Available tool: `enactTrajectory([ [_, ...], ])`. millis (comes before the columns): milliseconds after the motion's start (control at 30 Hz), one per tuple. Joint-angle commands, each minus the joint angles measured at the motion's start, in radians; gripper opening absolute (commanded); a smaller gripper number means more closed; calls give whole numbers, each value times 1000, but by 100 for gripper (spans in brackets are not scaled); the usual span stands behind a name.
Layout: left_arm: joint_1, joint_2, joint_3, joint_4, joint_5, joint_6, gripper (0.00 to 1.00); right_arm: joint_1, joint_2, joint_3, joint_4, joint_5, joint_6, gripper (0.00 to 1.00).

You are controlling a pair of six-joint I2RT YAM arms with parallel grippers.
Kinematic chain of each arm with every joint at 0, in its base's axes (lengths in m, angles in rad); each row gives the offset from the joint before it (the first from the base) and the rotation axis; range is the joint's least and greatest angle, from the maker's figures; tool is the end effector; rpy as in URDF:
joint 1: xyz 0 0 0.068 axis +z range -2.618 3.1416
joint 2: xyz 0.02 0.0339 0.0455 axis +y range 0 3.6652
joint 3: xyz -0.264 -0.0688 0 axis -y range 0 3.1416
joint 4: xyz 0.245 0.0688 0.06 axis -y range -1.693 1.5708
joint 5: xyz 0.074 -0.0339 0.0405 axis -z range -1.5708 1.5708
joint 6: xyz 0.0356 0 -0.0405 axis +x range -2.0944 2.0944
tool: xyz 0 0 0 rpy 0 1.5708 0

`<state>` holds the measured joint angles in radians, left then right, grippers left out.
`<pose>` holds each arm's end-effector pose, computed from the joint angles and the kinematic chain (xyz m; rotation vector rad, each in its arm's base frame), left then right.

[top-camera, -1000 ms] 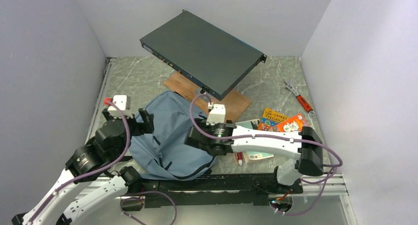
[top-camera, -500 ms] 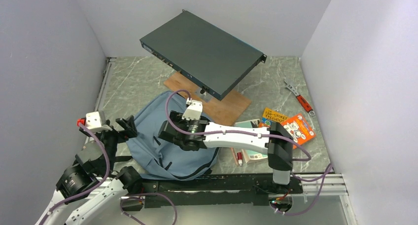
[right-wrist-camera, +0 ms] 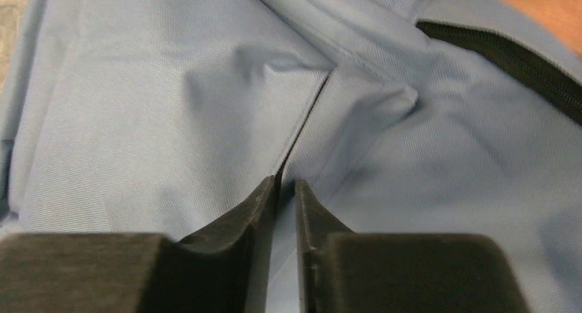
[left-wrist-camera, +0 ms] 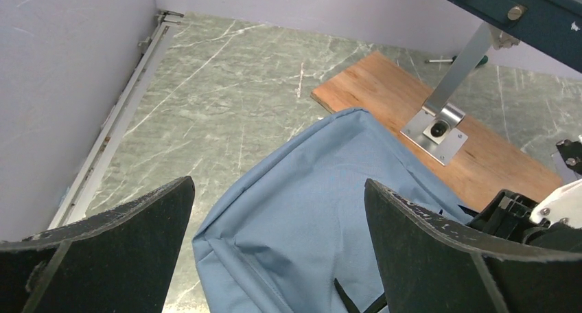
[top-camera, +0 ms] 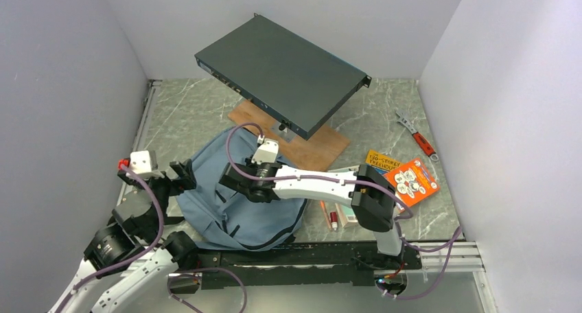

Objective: Pack the student bag
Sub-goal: Pick up the stationery from the center of the board.

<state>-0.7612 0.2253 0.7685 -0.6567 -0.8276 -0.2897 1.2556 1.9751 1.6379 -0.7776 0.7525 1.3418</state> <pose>0.0462 -0.0078 0.3394 -0.2264 1.6329 -0.1040 0.1530 0.3908 0.2420 0.3085 2.2794 0.2687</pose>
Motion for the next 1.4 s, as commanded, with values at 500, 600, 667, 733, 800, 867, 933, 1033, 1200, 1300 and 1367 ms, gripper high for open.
enactTrajectory([
  [500, 130, 582, 54, 63, 696, 121, 93, -10, -334, -542, 618, -68, -174, 0],
  [600, 123, 650, 69, 42, 733, 145, 99, -11, -360, -600, 691, -87, -169, 0],
  [667, 107, 648, 68, 39, 734, 148, 100, -19, -367, -613, 702, -107, -160, 0],
  [733, 65, 618, 49, 61, 708, 166, 100, -24, -371, -609, 691, -121, -149, 0],
  [800, -10, 614, 37, 63, 631, 183, 100, -24, -377, -623, 710, -134, -140, 0],
  [867, -85, 650, 59, 6, 521, 170, 100, -26, -386, -649, 756, -151, -136, 0],
  [933, -134, 687, 74, -28, 441, 160, 100, -35, -391, -656, 771, -174, -125, 0],
  [1033, -162, 730, 82, -31, 392, 163, 100, -36, -404, -661, 773, -195, -106, 0],
  [1200, -163, 796, 104, -48, 357, 161, 93, -38, -414, -696, 826, -212, -93, 0],
  [1300, -163, 832, 108, -48, 368, 163, 92, -40, -420, -696, 818, -219, -81, 0],
  [1367, -163, 856, 118, -56, 350, 159, 94, -39, -429, -706, 832, -224, -81, 0],
])
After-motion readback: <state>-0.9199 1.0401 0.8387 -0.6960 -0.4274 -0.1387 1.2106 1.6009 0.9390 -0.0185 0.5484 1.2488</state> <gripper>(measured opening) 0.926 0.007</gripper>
